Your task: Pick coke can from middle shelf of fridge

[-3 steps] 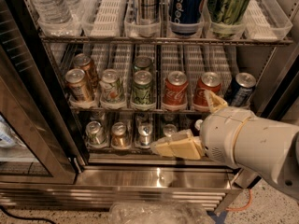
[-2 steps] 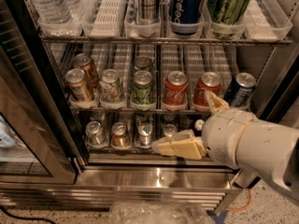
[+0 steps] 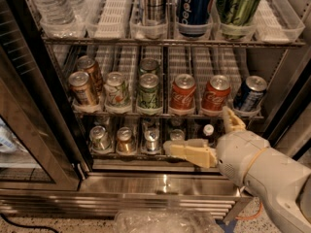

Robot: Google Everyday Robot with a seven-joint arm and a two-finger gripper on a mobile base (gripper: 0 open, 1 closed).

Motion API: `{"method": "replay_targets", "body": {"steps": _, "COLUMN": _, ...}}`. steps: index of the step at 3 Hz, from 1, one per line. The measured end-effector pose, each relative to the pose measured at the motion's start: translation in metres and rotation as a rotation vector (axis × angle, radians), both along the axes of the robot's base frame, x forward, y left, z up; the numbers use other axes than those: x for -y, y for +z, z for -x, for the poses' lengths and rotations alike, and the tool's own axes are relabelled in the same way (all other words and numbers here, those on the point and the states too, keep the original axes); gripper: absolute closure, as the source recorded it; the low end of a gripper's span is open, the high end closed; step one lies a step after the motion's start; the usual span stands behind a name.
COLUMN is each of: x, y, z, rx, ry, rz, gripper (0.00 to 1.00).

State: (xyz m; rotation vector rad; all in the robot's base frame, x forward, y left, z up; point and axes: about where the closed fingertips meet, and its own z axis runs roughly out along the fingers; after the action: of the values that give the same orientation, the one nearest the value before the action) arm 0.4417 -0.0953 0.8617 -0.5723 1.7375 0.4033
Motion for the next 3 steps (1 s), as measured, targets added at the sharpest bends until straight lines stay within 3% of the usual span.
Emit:
{"method": "replay_targets", "body": {"steps": 1, "x": 0.030, "y": -0.011, "z": -0.003, "rx": 0.061, "ry": -0.099, "rz": -0.045, "gripper": 0.00}}
{"method": "replay_targets", "body": {"steps": 2, "x": 0.031, "y": -0.005, "z": 0.004, "rx": 0.179, "ry": -0.102, "rz": 0.027, "gripper": 0.00}}
{"method": "replay_targets", "body": {"steps": 3, "x": 0.007, "y": 0.012, "z": 0.005, "rx": 0.282, "ry": -0.051, "rz": 0.088, "gripper": 0.00}}
